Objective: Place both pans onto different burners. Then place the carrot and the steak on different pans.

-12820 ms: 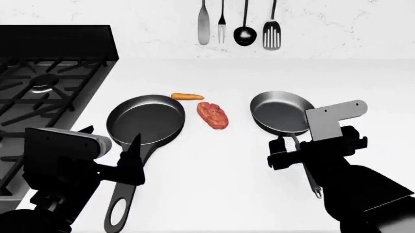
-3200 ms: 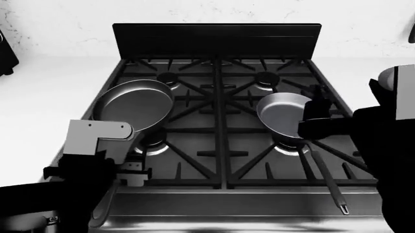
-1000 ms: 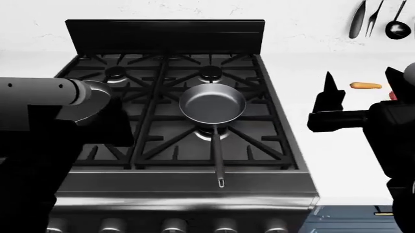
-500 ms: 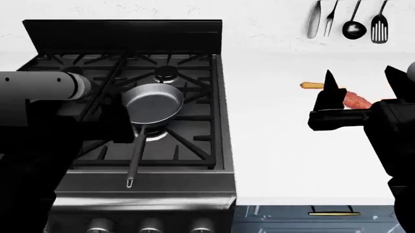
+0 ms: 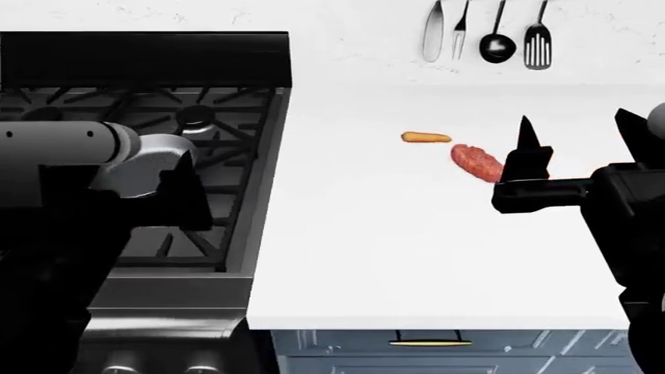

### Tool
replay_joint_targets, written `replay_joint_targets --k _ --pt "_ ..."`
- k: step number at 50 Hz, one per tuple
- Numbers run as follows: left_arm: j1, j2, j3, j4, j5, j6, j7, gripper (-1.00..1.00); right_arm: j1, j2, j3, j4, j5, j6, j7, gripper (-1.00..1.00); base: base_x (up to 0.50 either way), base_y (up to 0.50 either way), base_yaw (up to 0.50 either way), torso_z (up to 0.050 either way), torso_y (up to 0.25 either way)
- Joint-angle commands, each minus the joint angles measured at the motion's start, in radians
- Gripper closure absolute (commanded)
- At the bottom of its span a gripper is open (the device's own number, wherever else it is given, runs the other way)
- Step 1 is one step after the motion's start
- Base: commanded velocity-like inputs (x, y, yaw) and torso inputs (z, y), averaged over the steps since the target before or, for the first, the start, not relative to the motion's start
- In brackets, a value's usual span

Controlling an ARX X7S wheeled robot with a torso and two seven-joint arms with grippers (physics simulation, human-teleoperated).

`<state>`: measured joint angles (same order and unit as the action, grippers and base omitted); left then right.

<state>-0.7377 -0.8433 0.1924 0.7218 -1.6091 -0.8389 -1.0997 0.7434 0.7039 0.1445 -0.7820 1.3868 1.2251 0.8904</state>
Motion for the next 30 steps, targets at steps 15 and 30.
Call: replay_joint_targets --k 15,30 --pt "0.007 -0.003 -0.008 -0.007 0.012 0.015 0.018 -1.0 0.01 0.007 -0.016 0.007 0.012 -0.01 0.014 -1.0 0.0 -0.5 0.0 0.0 0.0" --pt "0.041 -0.017 -0.027 -0.007 0.026 0.034 0.032 -1.0 0.015 0.019 -0.04 0.002 -0.013 -0.007 0.017 -1.0 0.0 -0.25 0.0 0.0 0.0"
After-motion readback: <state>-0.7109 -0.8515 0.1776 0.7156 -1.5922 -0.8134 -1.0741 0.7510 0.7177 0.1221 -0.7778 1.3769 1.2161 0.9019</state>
